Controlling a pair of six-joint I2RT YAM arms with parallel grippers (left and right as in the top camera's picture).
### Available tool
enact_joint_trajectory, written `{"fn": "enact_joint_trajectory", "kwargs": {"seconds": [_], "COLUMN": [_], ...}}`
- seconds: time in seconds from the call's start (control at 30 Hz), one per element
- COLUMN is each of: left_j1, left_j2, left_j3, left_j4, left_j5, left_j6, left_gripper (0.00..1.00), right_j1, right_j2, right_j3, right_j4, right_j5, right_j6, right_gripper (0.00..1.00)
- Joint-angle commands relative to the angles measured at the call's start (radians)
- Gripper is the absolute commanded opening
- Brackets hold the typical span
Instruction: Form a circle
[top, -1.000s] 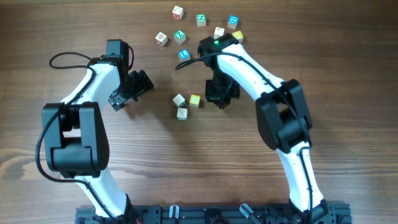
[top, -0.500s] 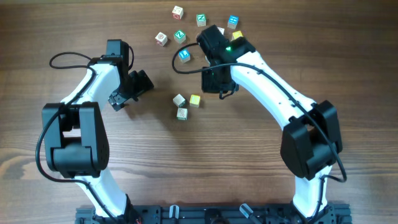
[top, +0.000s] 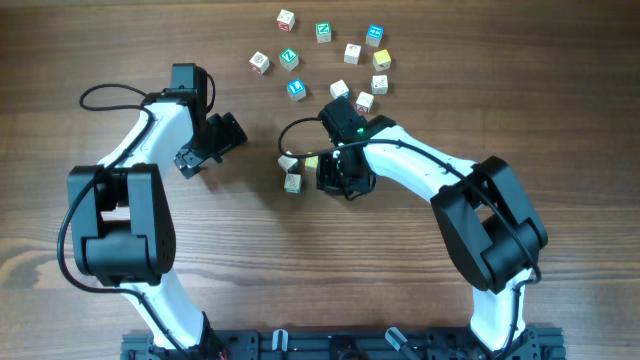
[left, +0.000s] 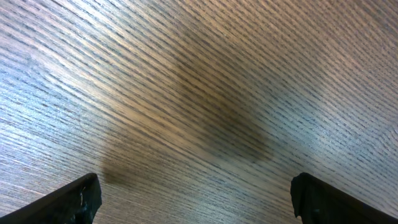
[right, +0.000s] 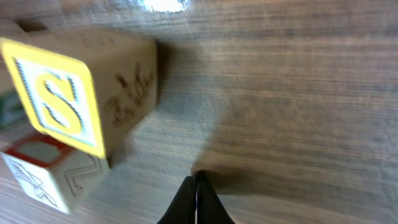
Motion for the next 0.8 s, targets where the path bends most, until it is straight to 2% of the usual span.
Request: {"fn": "enact_joint_trajectory", "kwargs": {"seconds": [0.0,0.17,0.77], "left_j1": [0.003,0.003,0.003], "left_j2": [0.011,0.011,0.011], "left_j3": [-0.005,-0.006,-0.006], "left_j4": [0.003,0.003,0.003], "left_j5": [-0.01,-0.01,-0.01], "left_j6": [-0.006,-0.006,-0.006], "left_gripper": [1.0,1.0,1.0], "right_j1": [0.003,0.003,0.026], "right_j2": [0.008,0.008,0.008], "right_j3": [-0.02,-0.02,-0.02], "right_j4": [0.019,0.054,0.133], "right_j5": [0.109,0.179,0.182], "right_j6": [0.089,0.113,0.11], "right_gripper": [0.04,0.04,0.04]}}
